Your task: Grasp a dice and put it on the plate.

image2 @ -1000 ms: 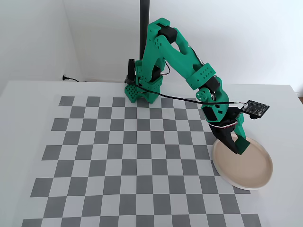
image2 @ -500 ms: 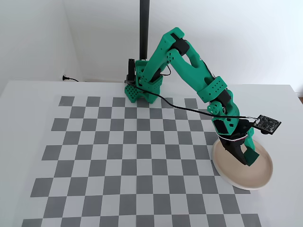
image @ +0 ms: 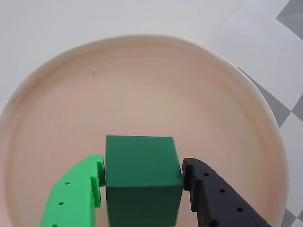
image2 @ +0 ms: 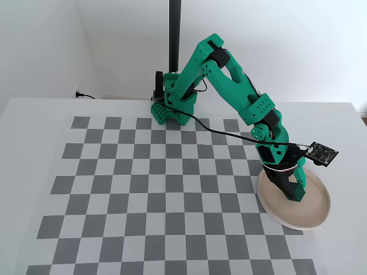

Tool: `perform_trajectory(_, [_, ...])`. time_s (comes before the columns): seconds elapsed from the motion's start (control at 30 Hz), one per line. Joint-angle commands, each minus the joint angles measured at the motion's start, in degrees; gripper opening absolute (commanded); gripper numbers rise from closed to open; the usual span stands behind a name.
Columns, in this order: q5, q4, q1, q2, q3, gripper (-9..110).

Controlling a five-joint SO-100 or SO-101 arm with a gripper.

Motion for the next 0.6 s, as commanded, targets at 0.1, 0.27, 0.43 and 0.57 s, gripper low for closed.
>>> perform_trajectory(0.1, [0.4,0.4,0.8,3.3,-5.6,14])
perform_trajectory(0.27, [0.4,3.6,1.8,7.2,-5.5,14])
perform_trajectory(0.43, [0.0,7.3,3.3,12.0,-5.3,13])
perform_trajectory(0.57, [0.0,9.8,5.1,15.4,-5.1,13])
